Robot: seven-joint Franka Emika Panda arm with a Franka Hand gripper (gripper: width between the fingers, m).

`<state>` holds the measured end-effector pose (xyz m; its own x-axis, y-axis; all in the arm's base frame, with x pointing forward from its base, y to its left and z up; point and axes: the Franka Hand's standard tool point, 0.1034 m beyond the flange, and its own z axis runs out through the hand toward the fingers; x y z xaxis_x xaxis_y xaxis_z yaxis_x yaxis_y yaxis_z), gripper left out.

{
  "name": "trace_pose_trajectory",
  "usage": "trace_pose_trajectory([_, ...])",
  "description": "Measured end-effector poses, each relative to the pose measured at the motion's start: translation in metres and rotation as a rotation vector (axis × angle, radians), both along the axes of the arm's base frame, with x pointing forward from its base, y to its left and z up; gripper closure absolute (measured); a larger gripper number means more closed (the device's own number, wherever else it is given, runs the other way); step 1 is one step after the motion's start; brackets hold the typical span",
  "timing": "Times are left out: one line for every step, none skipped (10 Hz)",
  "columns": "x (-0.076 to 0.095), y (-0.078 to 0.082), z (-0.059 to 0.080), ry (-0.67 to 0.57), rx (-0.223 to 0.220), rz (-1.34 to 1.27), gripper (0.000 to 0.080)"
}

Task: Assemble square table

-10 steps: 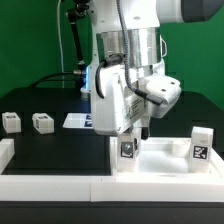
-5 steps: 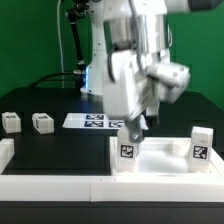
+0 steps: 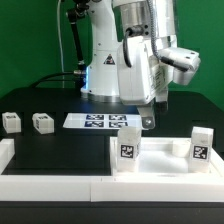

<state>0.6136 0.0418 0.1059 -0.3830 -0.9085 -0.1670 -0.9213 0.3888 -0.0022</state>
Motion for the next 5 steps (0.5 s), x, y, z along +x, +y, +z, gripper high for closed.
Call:
trace_pose_trajectory([0.0,0.0,0.0,0.001,0.0,0.0,0.0151])
trace_pose_trajectory([-0.002,0.001,0.0,-0.004,-0.002,0.016,0.0151])
trace_pose_trajectory([-0.023,0.003,-0.004,-0.021,-0.015,0.091,0.0151])
trace_pose_trajectory([-0.054,0.008,-0.008,0.003,-0.011,0.126,0.0151])
trace_pose_trajectory([-0.072,0.01,-0.013,0.035,-0.007,0.18,0.0151])
